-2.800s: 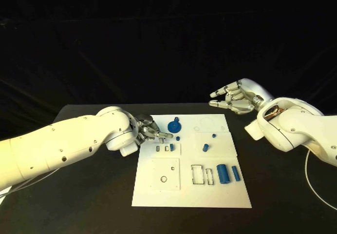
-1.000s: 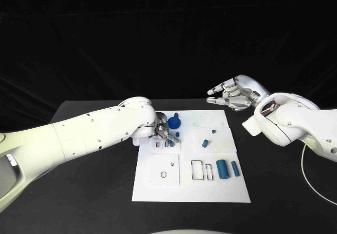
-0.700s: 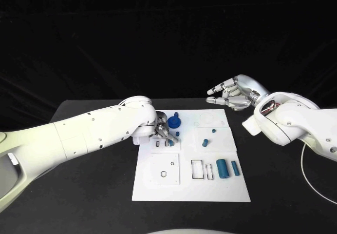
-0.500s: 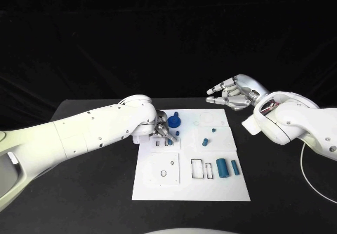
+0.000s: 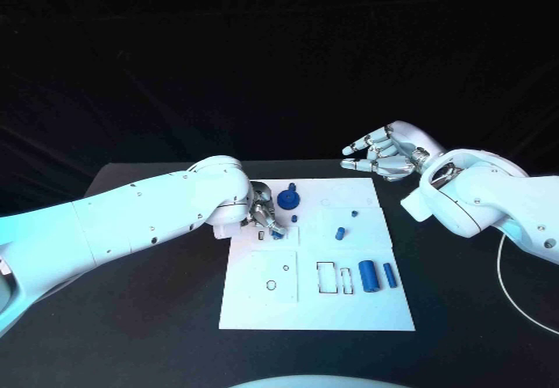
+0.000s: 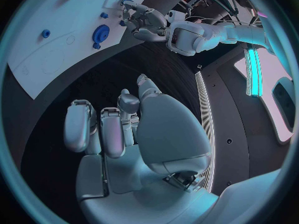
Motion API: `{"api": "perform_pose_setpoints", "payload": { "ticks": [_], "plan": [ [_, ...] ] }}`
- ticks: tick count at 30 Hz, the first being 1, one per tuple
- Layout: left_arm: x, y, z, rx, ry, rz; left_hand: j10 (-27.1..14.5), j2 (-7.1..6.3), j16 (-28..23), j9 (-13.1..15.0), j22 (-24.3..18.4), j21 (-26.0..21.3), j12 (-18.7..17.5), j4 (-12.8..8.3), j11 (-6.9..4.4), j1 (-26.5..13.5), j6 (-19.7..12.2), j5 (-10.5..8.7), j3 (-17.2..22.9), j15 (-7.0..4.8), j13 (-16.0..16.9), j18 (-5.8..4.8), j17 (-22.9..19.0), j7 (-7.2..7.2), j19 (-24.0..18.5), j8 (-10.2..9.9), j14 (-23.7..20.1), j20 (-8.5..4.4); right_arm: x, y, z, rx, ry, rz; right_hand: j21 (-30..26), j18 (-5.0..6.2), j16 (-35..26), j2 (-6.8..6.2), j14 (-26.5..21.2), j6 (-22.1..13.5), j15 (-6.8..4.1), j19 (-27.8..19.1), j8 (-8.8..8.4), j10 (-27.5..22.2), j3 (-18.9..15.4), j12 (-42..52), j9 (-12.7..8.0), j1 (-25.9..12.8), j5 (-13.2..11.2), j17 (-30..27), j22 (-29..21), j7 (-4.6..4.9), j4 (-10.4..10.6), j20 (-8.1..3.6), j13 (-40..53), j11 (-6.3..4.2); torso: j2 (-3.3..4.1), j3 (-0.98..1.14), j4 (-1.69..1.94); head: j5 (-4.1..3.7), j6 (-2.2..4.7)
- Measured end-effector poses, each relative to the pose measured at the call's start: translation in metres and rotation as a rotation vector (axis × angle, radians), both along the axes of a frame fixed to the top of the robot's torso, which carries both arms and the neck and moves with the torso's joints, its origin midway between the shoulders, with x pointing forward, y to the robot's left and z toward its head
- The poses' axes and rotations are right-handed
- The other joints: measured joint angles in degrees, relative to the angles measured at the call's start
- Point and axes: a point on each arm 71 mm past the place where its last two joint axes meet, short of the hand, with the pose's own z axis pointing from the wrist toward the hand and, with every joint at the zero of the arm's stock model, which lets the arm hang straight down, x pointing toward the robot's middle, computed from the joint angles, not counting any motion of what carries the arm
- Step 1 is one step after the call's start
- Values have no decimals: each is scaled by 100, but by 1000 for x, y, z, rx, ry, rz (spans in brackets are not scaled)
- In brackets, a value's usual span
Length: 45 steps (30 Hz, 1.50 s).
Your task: Assemble the parts on the task board
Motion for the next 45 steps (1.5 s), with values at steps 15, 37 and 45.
{"api": "perform_pose_setpoints", "payload": {
  "ticks": [15,37,45],
  "plan": [
    [-7,14,0,-95,-66,112,82,-279,0,207,-1,62,74,-121,-2,-376,19,-2,642,0,46,0,0,2,-1,72,0,0,1,-1,-2,-2,6,-1,-22,0,-22,0,0,0,0,0,0,0,0,0,0,0,23,4,-6,0,0,0,0,0,2,-1,22,25,-2],
    [-9,15,-13,-49,-119,104,101,-352,0,254,3,67,101,-231,-20,-495,3,16,828,-1,64,0,-1,-12,-1,115,-1,-1,1,0,-3,-5,11,6,-22,0,-22,22,0,0,0,0,0,0,0,0,-1,-22,23,3,-12,0,0,0,0,0,10,-1,10,67,-49],
    [-11,15,-13,-26,-105,70,102,-398,0,276,3,67,101,-240,-20,-554,4,68,837,-1,63,0,-2,-12,-1,115,-1,-1,1,0,-3,-5,14,8,-22,0,-22,22,0,0,0,0,0,0,-24,0,-6,-22,57,2,-12,0,24,0,0,0,8,1,12,68,-66]
  ]
}}
